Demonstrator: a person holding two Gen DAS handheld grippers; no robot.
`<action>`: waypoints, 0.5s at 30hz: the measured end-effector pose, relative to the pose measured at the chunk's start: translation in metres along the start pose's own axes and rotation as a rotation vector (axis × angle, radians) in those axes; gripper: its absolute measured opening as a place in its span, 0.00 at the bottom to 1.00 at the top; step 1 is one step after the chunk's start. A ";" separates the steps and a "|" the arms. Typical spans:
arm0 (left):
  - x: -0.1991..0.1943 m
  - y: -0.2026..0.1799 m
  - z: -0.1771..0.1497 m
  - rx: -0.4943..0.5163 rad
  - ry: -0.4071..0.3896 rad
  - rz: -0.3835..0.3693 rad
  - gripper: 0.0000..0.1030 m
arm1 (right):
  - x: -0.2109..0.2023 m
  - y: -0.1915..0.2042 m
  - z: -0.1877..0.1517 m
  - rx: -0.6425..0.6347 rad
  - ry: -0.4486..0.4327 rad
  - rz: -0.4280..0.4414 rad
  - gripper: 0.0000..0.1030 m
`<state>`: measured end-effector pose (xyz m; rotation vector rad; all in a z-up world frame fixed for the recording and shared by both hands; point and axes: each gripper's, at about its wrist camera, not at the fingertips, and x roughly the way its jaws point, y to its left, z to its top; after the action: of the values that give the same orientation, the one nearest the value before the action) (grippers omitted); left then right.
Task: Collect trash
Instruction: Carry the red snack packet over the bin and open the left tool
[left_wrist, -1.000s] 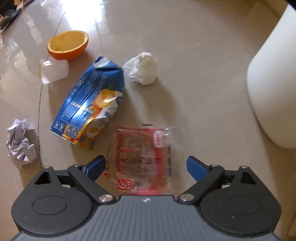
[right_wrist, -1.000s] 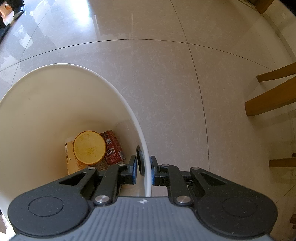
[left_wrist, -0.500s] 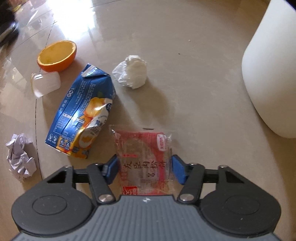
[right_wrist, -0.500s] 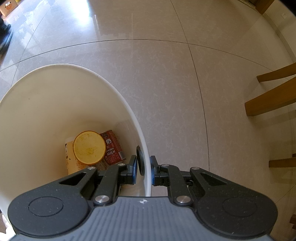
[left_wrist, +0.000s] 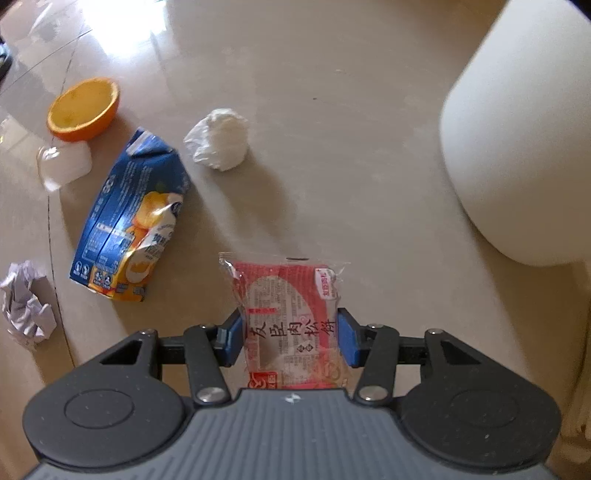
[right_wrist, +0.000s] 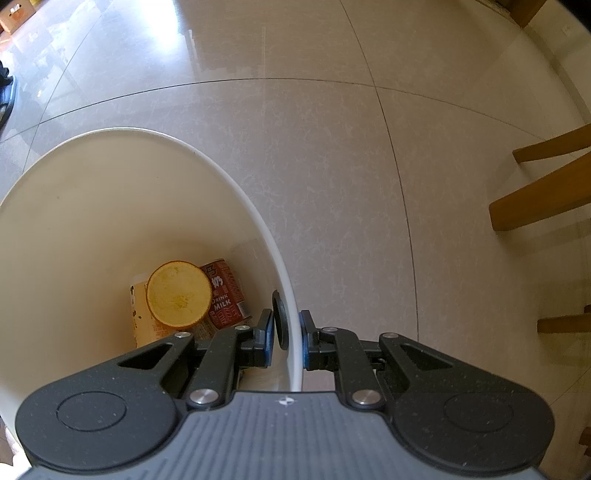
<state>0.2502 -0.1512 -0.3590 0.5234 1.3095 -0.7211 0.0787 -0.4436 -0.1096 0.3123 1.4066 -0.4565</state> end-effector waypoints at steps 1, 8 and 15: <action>-0.002 0.000 0.004 0.011 0.006 -0.004 0.49 | 0.000 -0.001 0.000 0.002 0.000 0.002 0.16; -0.042 -0.018 0.026 0.068 0.020 -0.043 0.48 | 0.001 -0.003 0.001 0.004 0.002 0.012 0.16; -0.098 -0.047 0.045 0.128 0.025 -0.095 0.48 | 0.001 -0.005 0.002 0.006 0.002 0.020 0.16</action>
<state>0.2363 -0.1976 -0.2522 0.5770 1.3246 -0.8839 0.0778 -0.4490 -0.1099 0.3315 1.4032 -0.4438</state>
